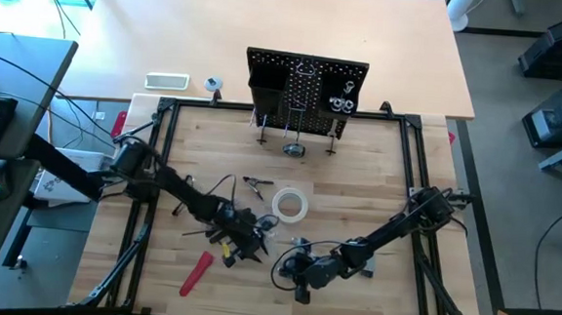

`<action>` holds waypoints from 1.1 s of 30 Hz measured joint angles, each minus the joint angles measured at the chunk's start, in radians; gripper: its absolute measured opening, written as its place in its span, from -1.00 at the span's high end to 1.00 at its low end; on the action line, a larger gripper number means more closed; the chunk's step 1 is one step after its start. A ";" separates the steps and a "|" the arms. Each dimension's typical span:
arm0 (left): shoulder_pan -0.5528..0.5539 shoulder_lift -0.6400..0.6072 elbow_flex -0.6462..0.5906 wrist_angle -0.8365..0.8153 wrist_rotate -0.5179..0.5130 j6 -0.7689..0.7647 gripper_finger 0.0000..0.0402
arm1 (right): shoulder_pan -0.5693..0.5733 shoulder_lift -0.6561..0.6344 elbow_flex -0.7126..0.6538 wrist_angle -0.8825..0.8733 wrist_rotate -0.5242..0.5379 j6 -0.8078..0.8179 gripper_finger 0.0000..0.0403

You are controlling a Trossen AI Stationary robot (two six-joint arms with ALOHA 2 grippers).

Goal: Hang tools onto peg board
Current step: Hang the silver wrench on the peg board

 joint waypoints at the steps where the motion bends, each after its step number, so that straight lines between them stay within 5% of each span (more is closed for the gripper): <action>1: 0.000 0.011 0.014 -0.009 -0.003 0.006 0.36 | 0.000 0.000 0.000 0.000 -0.004 0.000 0.91; 10: 0.000 0.036 0.085 -0.080 -0.064 0.061 0.36 | 0.000 0.001 0.000 -0.005 -0.026 -0.011 0.99; 22: 0.000 -0.081 0.093 -0.137 -0.185 0.231 0.36 | -0.001 0.002 -0.001 -0.007 -0.063 -0.037 1.00; 33: 0.039 -0.065 0.113 -0.203 -0.191 0.362 0.36 | 0.000 0.003 -0.002 0.007 -0.133 -0.057 1.00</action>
